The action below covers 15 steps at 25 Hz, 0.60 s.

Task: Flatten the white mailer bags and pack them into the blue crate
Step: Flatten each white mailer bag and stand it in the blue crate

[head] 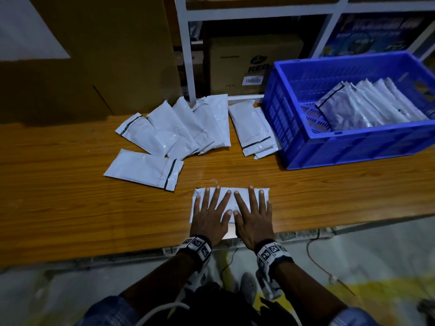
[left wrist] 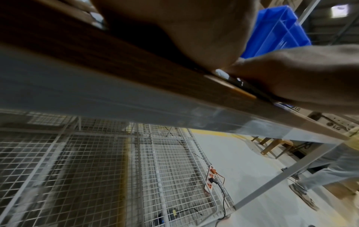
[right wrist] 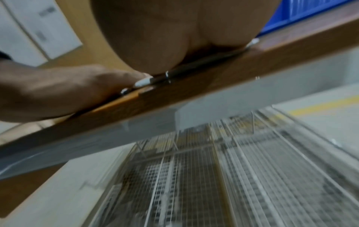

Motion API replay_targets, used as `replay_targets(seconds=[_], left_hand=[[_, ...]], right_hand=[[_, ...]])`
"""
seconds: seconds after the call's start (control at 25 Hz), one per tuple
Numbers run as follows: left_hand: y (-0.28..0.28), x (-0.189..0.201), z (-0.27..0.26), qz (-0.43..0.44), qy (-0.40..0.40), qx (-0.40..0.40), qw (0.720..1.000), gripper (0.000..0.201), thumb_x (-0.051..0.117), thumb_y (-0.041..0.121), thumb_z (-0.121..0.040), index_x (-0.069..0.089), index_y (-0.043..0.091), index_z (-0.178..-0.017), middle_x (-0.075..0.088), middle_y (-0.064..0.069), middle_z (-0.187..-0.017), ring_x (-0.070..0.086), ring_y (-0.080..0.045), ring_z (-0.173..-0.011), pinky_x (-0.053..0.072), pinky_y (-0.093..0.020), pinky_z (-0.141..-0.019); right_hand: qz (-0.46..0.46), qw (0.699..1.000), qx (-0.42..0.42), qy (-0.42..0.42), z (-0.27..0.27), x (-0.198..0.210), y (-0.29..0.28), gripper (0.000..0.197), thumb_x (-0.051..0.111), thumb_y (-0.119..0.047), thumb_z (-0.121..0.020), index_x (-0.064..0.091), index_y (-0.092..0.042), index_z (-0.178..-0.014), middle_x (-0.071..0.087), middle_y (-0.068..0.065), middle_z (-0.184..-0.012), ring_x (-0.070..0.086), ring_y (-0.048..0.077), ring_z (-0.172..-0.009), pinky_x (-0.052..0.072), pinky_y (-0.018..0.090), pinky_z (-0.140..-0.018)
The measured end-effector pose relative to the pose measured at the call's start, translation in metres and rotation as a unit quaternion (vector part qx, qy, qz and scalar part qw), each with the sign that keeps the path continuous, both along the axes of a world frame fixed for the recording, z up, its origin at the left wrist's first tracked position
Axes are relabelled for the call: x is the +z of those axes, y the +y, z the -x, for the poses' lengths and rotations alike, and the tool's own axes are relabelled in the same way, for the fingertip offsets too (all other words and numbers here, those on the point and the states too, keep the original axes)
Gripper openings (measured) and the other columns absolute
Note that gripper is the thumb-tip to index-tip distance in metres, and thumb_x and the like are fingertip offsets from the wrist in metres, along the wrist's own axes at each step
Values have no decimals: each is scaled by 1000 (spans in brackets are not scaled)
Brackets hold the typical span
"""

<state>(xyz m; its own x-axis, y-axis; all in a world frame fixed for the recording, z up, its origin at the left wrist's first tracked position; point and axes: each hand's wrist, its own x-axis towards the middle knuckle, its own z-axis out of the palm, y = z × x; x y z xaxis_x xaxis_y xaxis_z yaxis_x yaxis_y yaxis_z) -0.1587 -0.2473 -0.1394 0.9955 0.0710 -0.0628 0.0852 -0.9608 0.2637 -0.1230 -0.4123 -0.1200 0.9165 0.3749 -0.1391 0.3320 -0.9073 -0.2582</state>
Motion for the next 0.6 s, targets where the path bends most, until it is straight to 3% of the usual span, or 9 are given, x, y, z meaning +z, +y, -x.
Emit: replay_targets(seconds=[0.32, 0.6], left_hand=[[-1, 2, -6, -4, 6, 10, 1000, 57, 16, 53, -104, 9, 39, -159, -2, 5, -168, -6, -21, -155, -3, -52, -123], [-7, 4, 7, -17, 12, 16, 1000, 63, 18, 62, -101, 6, 39, -159, -4, 4, -168, -7, -25, -154, 2, -56, -122]], right_hand=[[-5, 1000, 5, 17, -8, -1, 1, 57, 14, -53, -100, 2, -42, -155, -15, 0, -164, -17, 27, -150, -3, 52, -119], [15, 995, 35, 88, -14, 11, -5, 58, 14, -53, -101, -8, -42, -154, -30, -1, -159, -27, 27, -147, -12, 53, -117]])
